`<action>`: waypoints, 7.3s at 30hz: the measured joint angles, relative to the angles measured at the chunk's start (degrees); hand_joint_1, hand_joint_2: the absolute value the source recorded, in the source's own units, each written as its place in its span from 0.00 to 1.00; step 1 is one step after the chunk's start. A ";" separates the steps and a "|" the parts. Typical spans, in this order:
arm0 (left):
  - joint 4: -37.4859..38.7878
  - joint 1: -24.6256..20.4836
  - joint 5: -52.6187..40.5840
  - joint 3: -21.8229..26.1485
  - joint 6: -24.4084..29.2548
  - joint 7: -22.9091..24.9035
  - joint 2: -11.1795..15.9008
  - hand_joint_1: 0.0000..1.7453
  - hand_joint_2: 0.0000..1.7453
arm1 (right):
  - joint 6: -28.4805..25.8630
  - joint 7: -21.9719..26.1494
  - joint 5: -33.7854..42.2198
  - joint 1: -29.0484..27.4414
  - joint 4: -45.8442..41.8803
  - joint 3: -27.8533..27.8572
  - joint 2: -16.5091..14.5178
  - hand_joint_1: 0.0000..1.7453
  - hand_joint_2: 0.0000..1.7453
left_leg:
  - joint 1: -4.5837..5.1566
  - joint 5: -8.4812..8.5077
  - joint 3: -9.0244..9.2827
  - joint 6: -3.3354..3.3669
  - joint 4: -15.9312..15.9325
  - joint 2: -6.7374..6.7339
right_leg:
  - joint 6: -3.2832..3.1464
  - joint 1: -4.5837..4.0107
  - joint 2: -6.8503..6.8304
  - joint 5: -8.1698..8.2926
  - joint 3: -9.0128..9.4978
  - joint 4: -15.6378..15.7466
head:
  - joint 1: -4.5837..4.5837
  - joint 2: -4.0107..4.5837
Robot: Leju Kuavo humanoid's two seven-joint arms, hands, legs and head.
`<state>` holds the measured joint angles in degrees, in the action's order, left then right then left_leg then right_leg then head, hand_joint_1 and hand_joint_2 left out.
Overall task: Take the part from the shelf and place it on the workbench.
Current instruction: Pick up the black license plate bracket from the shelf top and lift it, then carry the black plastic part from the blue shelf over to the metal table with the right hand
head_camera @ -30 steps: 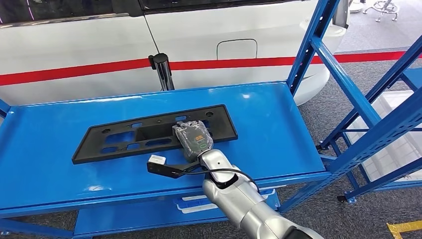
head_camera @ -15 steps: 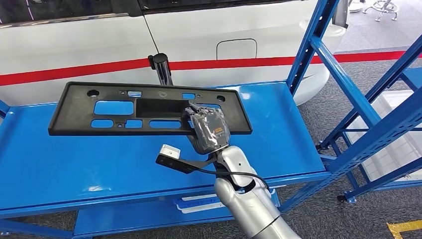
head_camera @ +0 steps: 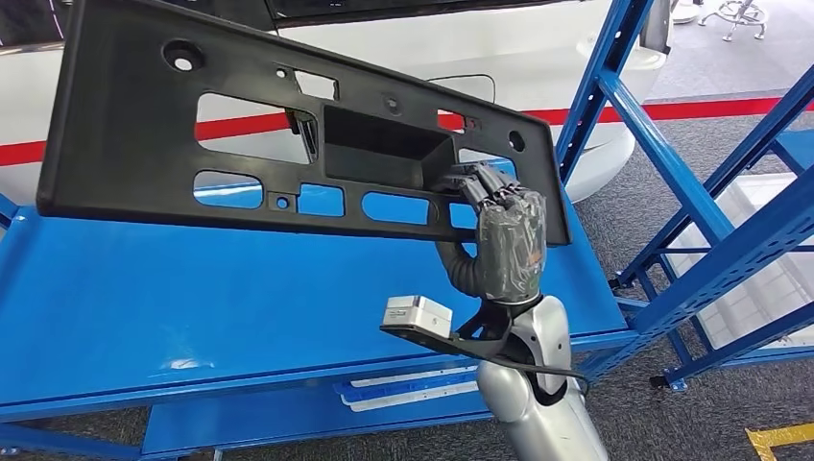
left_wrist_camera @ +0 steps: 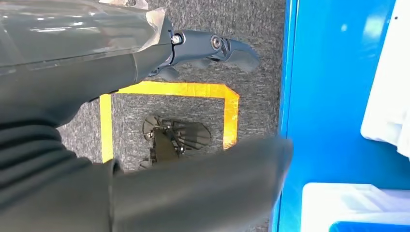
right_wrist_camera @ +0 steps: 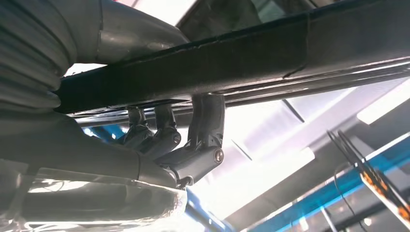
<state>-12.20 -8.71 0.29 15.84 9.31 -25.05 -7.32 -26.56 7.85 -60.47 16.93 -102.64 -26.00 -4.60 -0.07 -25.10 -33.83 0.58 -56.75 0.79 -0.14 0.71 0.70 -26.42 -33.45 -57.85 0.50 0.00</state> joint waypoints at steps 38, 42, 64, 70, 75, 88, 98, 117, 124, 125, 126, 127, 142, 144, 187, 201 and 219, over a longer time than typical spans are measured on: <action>-0.02 0.40 2.05 1.85 -4.46 4.59 0.20 0.00 1.00 | 15.59 7.69 41.50 0.50 -1.58 0.70 1.74 1.00 1.00 | -0.45 0.06 1.55 2.54 1.36 -0.42 | 0.60 0.13 -0.21 -5.54 -5.13 -11.19 | -0.21 0.00; -0.02 0.41 2.05 1.85 -4.46 4.59 0.20 0.00 1.00 | 15.60 7.69 41.51 0.45 -1.57 0.72 1.79 1.00 1.00 | -0.45 0.04 1.54 2.54 1.34 -0.42 | 0.63 0.16 -0.21 -6.19 -6.31 -13.32 | -0.17 0.00; -0.04 1.29 0.19 1.90 -5.84 5.79 0.79 0.00 1.00 | 19.48 5.11 41.78 -2.61 -4.29 5.34 -0.56 1.00 1.00 | -0.34 -0.47 2.05 2.51 0.72 -1.10 | 0.80 0.15 -0.64 -5.19 -7.14 -12.41 | -0.05 0.00; -0.04 1.52 -0.21 2.22 -5.71 6.11 0.86 0.00 1.00 | 19.59 5.20 40.96 -3.34 -4.40 5.76 -0.76 1.00 1.00 | -0.29 2.07 -1.88 1.33 -0.21 -1.25 | 3.08 0.47 -0.66 -3.58 2.76 -4.17 | -0.17 0.01; -0.04 1.56 -0.96 2.78 -5.55 6.61 1.01 0.00 1.00 | 19.58 5.02 40.16 -3.98 -4.73 6.15 -1.35 1.00 1.00 | -0.35 2.45 -3.26 -0.32 -1.52 -1.11 | 1.27 0.55 -0.60 -3.34 4.17 0.26 | -0.14 0.01; -0.11 1.10 -1.86 2.85 -4.99 7.51 1.07 0.00 1.00 | 19.57 4.63 38.82 -5.52 -5.71 7.57 -3.11 1.00 1.00 | -0.73 -4.68 6.06 -0.49 -0.26 -0.36 | 1.27 0.15 -0.81 2.32 -0.92 0.10 | 0.10 0.00; -0.09 1.08 -2.02 3.36 -4.91 7.36 1.15 0.00 1.00 | 19.57 5.36 38.25 -7.27 -6.24 9.38 -3.06 1.00 1.00 | -0.39 1.94 -0.96 2.10 0.63 -1.29 | 2.41 0.07 -0.76 -6.25 -4.01 -15.33 | -0.34 0.01; -0.09 2.09 0.87 6.86 -4.77 5.37 1.81 0.00 1.00 | 20.26 7.93 39.61 -7.33 -4.80 9.41 -2.99 1.00 1.00 | -0.89 -3.99 4.79 -0.71 -3.27 -0.46 | 0.48 -0.18 -1.06 1.69 -0.61 0.47 | 0.31 0.01; -0.09 2.72 1.40 8.54 -4.91 4.74 2.15 0.00 1.00 | 20.36 8.67 40.71 -6.69 -3.02 9.11 -2.76 1.00 1.00 | -0.23 -1.73 3.26 2.59 0.57 -1.01 | 0.93 -0.14 -1.05 -3.87 -4.49 -6.74 | 0.08 0.01; -0.09 2.78 1.42 8.75 -4.96 4.64 2.23 0.00 1.00 | 20.36 8.68 40.85 -6.65 -2.75 9.09 -2.69 1.00 1.00 | -0.13 -1.00 2.31 2.78 0.53 -1.04 | 0.65 -0.13 -1.02 -6.23 -5.50 -10.53 | -0.03 0.01; -0.09 2.87 1.43 8.89 -4.98 4.57 2.30 0.00 1.00 | 20.36 8.68 40.96 -6.64 -2.48 9.09 -2.61 1.00 1.00 | -0.03 -0.25 1.32 2.82 0.50 -1.06 | 0.73 -0.12 -1.00 -7.58 -6.06 -13.95 | -0.03 0.01; -0.09 2.95 1.42 8.98 -4.99 4.53 2.33 0.00 1.00 | 20.36 8.68 41.02 -6.63 -2.23 9.09 -2.52 1.00 1.00 | 0.04 0.50 0.30 2.82 0.45 -1.07 | 1.12 -0.12 -0.99 -7.71 -5.93 -16.14 | -0.04 0.00; -0.09 3.36 0.26 10.36 -4.54 4.30 3.53 0.00 1.00 | 20.56 7.40 40.38 -4.72 -0.85 9.55 -2.54 1.00 1.00 | -0.97 -6.88 -7.98 -1.27 -16.80 -0.63 | -0.49 0.13 -1.33 -1.06 4.62 2.66 | 0.82 0.00; -0.11 3.39 0.29 10.68 -4.72 4.17 3.78 0.00 1.00 | 20.58 7.35 40.38 -4.59 -0.60 9.67 -2.54 1.00 1.00 | -1.63 -4.10 -5.32 -1.79 -16.21 -0.66 | -0.01 0.31 -1.33 -0.10 2.84 1.95 | 0.85 0.01; -0.20 4.06 0.02 14.33 -5.69 2.93 4.36 0.00 1.00 | 19.27 9.07 44.41 -0.02 7.59 9.94 -1.64 1.00 1.00 | -1.14 0.37 -1.67 1.79 -1.90 -0.98 | 1.58 -0.06 -0.90 -7.90 -6.07 -14.24 | 0.21 0.00; -0.07 4.48 -1.33 14.37 -4.32 3.01 4.41 0.00 1.00 | 18.37 9.25 45.30 0.00 8.48 10.05 -0.55 1.00 1.00 | -1.30 -3.52 -9.15 -1.48 -10.35 -0.92 | -1.27 0.03 -0.99 -2.28 3.77 0.44 | 0.48 0.01; -0.13 4.80 -0.39 16.10 -3.26 1.76 4.43 0.00 1.00 | 18.37 9.86 47.77 2.79 12.92 9.50 0.38 1.00 1.00 | -0.77 -0.19 0.99 2.11 0.12 -1.16 | 1.47 0.24 -0.90 -5.55 -7.15 -15.46 | 0.04 0.00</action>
<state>-12.32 -3.91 -0.10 31.93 6.05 -23.29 -2.89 -8.20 17.70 -12.70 19.72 -89.72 -16.51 -4.23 -0.84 -25.29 -32.85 2.69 -56.63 -0.37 1.33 0.95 -0.19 -31.96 -40.61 -73.31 0.55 0.00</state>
